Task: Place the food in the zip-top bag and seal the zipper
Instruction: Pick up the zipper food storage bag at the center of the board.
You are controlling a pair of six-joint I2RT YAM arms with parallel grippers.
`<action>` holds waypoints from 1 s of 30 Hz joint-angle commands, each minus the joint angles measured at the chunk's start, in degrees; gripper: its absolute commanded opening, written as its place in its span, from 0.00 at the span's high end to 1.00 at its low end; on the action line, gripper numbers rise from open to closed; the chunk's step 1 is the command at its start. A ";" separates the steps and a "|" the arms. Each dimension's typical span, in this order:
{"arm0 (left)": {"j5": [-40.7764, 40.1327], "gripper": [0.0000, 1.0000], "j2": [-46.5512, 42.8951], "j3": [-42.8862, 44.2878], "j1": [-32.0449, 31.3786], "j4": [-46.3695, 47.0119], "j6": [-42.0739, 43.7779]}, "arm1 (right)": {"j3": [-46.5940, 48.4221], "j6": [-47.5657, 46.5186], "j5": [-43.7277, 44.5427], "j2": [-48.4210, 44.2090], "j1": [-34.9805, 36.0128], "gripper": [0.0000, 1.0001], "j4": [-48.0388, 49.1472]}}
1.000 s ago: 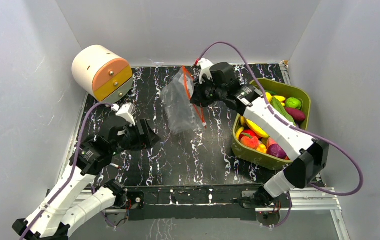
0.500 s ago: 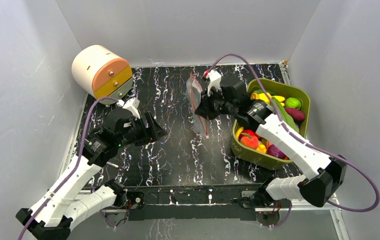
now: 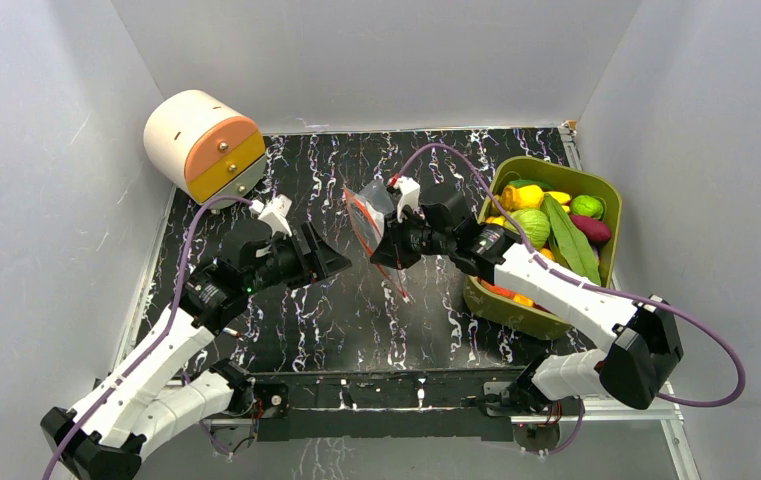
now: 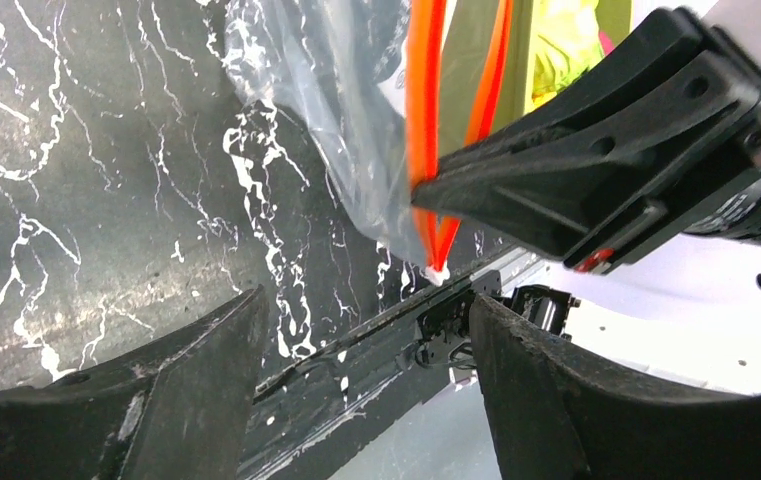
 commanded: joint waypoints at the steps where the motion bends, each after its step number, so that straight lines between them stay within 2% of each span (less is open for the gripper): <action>1: 0.05 0.31 0.63 0.92 -0.10 6.40 -0.44 | -0.45 2.28 -1.84 -1.75 1.73 1.00 7.63; 4: -0.79 0.38 1.85 0.56 -0.13 9.47 -0.95 | -0.45 3.20 -1.72 -1.61 2.98 1.00 8.72; 8: -3.65 0.53 5.47 1.77 -0.05 9.10 -0.86 | -0.30 4.64 -1.72 -1.52 4.51 1.00 10.16; 10: -4.37 0.55 7.05 2.57 -0.09 9.17 -0.68 | -0.19 4.98 -1.19 -1.44 5.59 1.00 10.53; 19: -3.75 0.46 8.08 1.90 -0.03 13.27 -1.60 | -0.23 5.70 -0.07 -1.41 7.24 1.00 10.87; 23: -3.68 0.38 7.53 1.38 -0.02 12.82 -1.61 | -0.69 5.81 0.05 -1.46 7.61 1.00 11.19; 30: -1.33 0.36 5.15 1.28 -0.05 11.39 -1.71 | -1.05 5.83 0.52 -1.44 7.66 1.00 11.16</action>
